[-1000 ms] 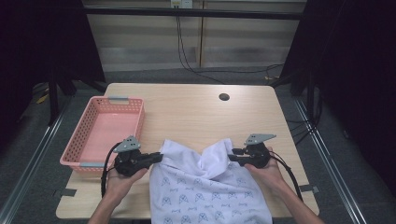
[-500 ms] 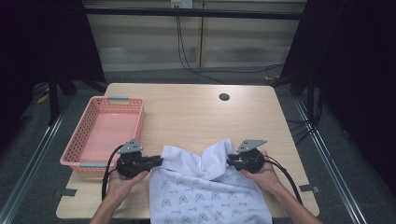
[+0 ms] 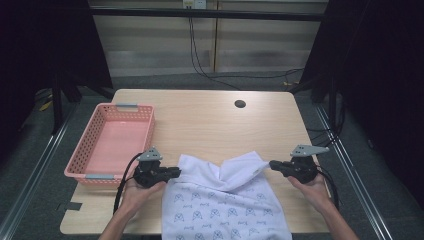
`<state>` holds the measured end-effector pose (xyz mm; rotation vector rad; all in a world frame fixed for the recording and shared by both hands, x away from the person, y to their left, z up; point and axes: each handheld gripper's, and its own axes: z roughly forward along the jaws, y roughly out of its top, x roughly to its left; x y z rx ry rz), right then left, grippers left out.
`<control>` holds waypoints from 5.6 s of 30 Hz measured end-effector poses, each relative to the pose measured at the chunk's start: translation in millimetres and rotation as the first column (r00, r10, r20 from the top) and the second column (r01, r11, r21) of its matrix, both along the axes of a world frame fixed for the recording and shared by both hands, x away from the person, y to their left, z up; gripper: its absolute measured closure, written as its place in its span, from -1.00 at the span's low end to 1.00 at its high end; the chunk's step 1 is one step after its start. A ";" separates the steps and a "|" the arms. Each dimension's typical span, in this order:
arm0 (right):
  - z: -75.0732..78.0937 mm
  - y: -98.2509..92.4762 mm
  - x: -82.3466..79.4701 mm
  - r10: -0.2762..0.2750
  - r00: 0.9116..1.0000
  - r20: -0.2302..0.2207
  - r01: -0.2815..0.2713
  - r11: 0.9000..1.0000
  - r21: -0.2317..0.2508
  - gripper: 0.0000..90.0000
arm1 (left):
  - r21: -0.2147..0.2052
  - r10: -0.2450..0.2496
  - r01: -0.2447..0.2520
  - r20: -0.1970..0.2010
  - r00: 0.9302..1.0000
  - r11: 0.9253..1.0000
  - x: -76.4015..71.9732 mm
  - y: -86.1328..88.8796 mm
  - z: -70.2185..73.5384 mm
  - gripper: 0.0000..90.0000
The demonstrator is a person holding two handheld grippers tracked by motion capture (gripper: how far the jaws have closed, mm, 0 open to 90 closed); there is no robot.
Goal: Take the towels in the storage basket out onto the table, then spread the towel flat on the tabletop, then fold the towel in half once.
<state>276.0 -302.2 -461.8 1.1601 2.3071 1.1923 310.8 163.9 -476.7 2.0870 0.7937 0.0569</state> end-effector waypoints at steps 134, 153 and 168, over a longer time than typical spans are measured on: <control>-32.5 12.0 -53.1 0.156 0.967 -0.200 -0.171 0.983 -0.062 0.86 | 0.147 -0.173 0.175 -0.027 0.985 0.974 -43.4 -42.1 -18.4 0.95; -7.7 -9.2 -59.0 0.044 0.996 -0.072 -0.042 0.999 0.029 0.17 | 0.060 -0.133 0.134 -0.029 0.991 0.989 -37.4 -48.2 -0.9 0.27; 3.2 -12.2 28.3 -0.038 0.999 0.005 0.038 0.999 -0.028 0.10 | 0.043 -0.041 0.042 -0.024 0.999 0.998 20.0 -58.3 -5.2 0.13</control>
